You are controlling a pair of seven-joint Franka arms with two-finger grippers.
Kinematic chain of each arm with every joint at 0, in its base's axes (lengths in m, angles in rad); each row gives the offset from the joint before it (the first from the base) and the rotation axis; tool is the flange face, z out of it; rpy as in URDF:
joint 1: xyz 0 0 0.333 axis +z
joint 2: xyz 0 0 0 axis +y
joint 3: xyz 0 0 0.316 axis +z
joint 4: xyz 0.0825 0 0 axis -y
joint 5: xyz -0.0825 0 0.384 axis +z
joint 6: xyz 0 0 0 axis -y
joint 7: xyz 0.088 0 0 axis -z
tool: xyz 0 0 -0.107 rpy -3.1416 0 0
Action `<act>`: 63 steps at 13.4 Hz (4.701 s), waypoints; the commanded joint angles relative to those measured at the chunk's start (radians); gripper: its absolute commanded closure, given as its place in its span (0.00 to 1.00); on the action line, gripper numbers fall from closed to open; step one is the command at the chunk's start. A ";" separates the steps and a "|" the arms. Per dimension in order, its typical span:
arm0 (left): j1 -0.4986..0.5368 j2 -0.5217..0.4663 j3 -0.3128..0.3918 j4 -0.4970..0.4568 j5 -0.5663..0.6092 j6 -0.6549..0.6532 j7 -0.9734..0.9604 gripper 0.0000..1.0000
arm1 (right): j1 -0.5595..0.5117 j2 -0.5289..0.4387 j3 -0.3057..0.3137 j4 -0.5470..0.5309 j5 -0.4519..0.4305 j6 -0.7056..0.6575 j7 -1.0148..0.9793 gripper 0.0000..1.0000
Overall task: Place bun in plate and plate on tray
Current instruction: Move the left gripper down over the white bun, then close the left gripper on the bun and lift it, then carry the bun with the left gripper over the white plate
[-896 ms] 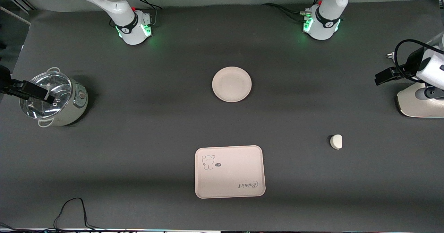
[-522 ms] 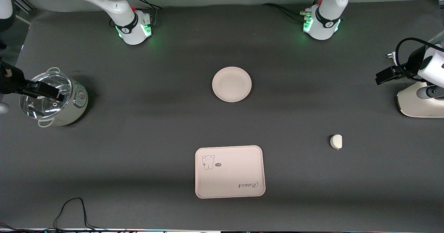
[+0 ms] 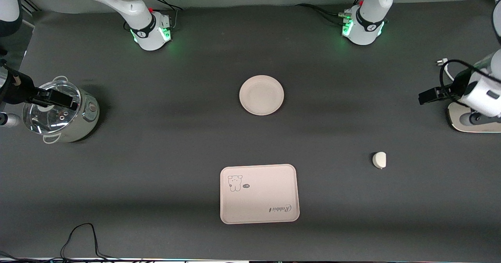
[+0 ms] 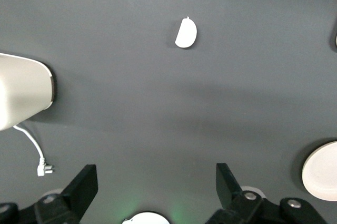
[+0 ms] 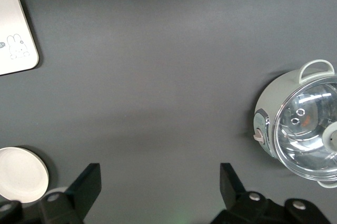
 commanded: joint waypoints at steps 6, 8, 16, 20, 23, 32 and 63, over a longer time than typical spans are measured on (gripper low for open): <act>-0.006 0.233 0.002 0.038 0.008 0.167 0.021 0.00 | 0.009 -0.018 0.001 -0.013 -0.016 -0.003 0.002 0.00; -0.004 0.306 0.003 0.034 0.009 0.244 0.018 0.00 | 0.011 -0.018 0.003 -0.015 -0.016 -0.003 0.002 0.00; -0.015 0.520 0.003 -0.032 0.008 0.525 -0.016 0.00 | 0.034 -0.016 0.000 -0.050 -0.016 0.031 0.004 0.00; -0.017 0.571 0.005 -0.035 0.009 0.586 -0.014 0.00 | 0.035 -0.020 0.000 -0.050 -0.016 0.024 0.031 0.00; -0.021 0.575 0.003 -0.064 0.008 0.589 -0.014 0.04 | 0.035 -0.018 0.000 -0.050 -0.013 0.024 0.056 0.00; -0.021 0.539 0.002 -0.075 0.005 0.579 -0.014 0.70 | 0.038 -0.012 0.004 -0.050 0.009 0.047 0.093 0.00; -0.285 0.122 -0.395 -0.236 -0.139 0.434 -0.798 0.62 | 0.100 -0.013 -0.006 -0.090 -0.028 0.081 0.091 0.00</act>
